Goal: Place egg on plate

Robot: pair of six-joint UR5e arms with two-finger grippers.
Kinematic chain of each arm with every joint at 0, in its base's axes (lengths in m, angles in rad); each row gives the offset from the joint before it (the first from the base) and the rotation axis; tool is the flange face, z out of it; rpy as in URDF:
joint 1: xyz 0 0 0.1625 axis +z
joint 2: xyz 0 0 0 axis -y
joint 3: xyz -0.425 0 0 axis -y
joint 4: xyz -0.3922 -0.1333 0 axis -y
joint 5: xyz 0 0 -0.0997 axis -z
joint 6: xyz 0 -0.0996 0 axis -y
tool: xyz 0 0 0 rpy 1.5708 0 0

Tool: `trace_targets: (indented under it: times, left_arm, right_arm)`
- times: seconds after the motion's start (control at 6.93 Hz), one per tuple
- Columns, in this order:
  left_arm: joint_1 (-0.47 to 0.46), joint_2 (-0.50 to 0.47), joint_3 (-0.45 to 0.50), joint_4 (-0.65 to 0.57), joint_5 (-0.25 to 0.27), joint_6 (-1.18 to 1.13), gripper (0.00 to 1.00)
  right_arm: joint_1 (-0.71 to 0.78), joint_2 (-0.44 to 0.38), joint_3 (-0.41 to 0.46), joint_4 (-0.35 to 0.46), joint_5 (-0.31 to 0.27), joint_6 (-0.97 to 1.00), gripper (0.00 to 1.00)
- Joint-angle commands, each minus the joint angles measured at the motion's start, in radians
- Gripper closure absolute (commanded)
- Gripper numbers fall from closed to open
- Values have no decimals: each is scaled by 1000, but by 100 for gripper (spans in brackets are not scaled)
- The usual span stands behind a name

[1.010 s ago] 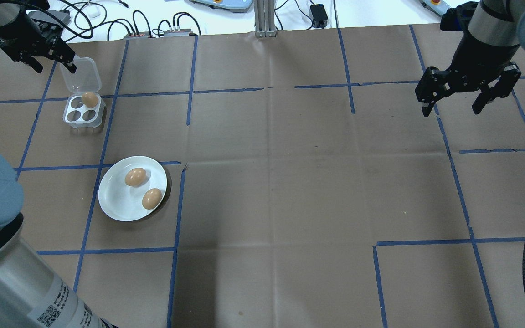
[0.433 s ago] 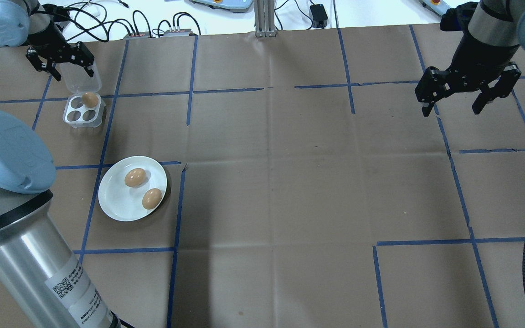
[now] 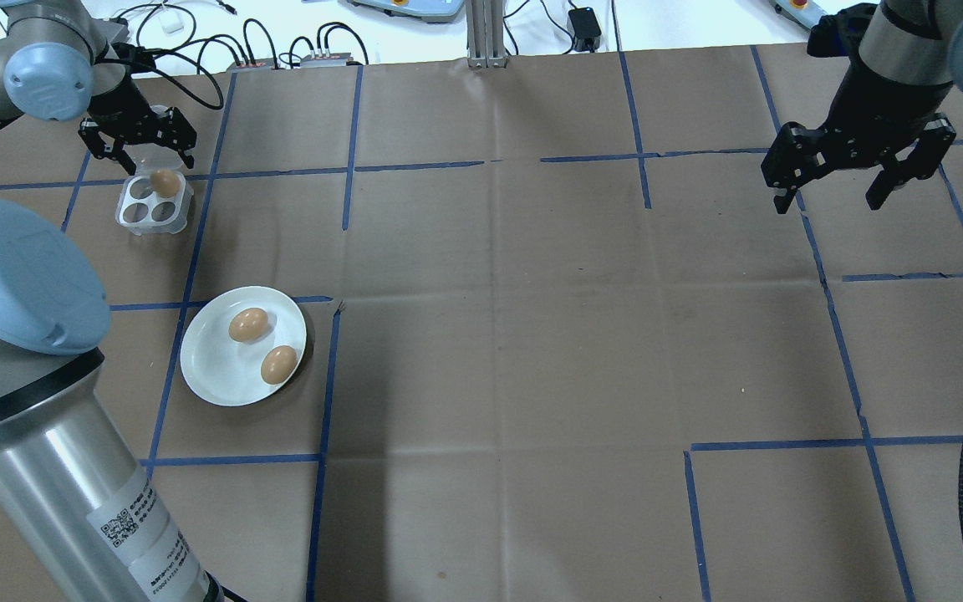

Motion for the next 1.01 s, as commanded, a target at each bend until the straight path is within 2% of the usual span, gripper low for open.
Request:
trace_targets:
  times: [0.0, 0.29, 0.58, 0.72, 0.87]
  left_arm:
    - [9, -21, -11, 47, 16, 85, 1]
    - [9, -20, -12, 48, 18, 88, 1]
    - [9, -21, -12, 45, 16, 88, 18]
    - [9, -20, -14, 36, 16, 87, 31]
    - [9, -15, -14, 33, 16, 87, 34]
  right_arm:
    - [0, 0, 0, 0, 0, 0, 0]
    - [0, 0, 0, 0, 0, 0, 0]
    - [0, 0, 0, 0, 0, 0, 0]
    - [0, 0, 0, -1, 0, 0, 0]
    - [0, 0, 0, 0, 0, 0, 0]
